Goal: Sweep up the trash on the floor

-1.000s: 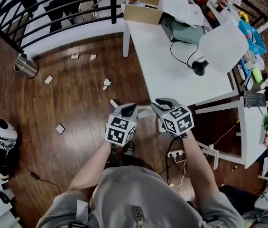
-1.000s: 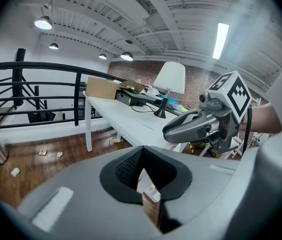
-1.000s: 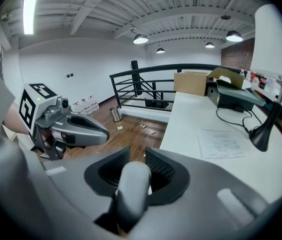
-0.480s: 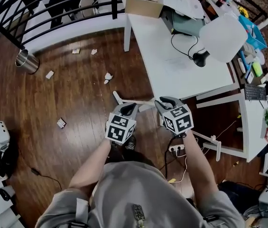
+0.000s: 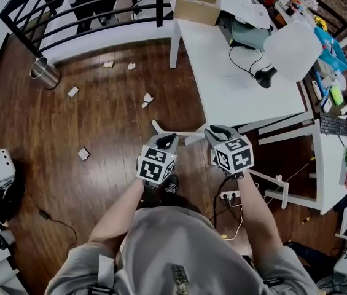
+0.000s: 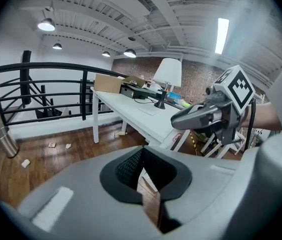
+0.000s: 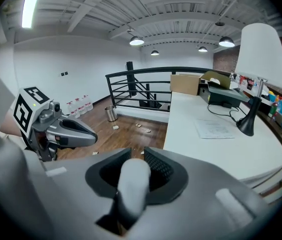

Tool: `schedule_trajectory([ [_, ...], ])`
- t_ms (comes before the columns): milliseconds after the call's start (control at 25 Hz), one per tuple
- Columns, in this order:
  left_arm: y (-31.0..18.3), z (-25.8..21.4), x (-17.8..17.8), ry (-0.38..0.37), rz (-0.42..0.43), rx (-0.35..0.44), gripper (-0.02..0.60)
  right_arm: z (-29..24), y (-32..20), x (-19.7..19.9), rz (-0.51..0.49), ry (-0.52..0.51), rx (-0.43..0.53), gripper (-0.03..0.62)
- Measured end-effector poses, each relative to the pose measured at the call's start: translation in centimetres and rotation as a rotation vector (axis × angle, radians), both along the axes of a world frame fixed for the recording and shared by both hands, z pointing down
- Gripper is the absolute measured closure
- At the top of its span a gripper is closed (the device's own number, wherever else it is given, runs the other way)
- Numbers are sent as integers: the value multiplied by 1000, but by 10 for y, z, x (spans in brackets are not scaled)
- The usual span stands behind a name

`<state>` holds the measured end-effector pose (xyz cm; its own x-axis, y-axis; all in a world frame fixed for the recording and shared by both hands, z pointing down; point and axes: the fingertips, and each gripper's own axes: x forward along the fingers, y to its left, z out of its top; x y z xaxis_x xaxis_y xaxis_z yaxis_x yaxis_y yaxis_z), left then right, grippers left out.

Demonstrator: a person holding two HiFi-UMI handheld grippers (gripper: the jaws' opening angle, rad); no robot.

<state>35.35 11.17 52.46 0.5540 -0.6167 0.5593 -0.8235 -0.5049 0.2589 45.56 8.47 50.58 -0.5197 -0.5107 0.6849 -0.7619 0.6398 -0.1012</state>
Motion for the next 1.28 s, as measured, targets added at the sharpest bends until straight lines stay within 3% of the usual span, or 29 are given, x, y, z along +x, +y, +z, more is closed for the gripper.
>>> schedule_trajectory([
  [320, 22, 9, -38, -29, -99, -18, 574, -13, 11, -37, -105, -30, 16, 520],
  [560, 46, 16, -99, -45, -223, -32, 574, -27, 21, -98, -216, -76, 17, 520],
  [760, 80, 21, -172, -45, -330, -40, 574, -41, 39, -175, -304, -113, 28, 522],
  [1000, 131, 19, -277, -41, -458, -46, 574, -52, 74, -297, -417, -170, 16, 522],
  [1280, 196, 21, -399, -31, -604, -64, 574, -37, 132, -432, -573, -142, -23, 522],
])
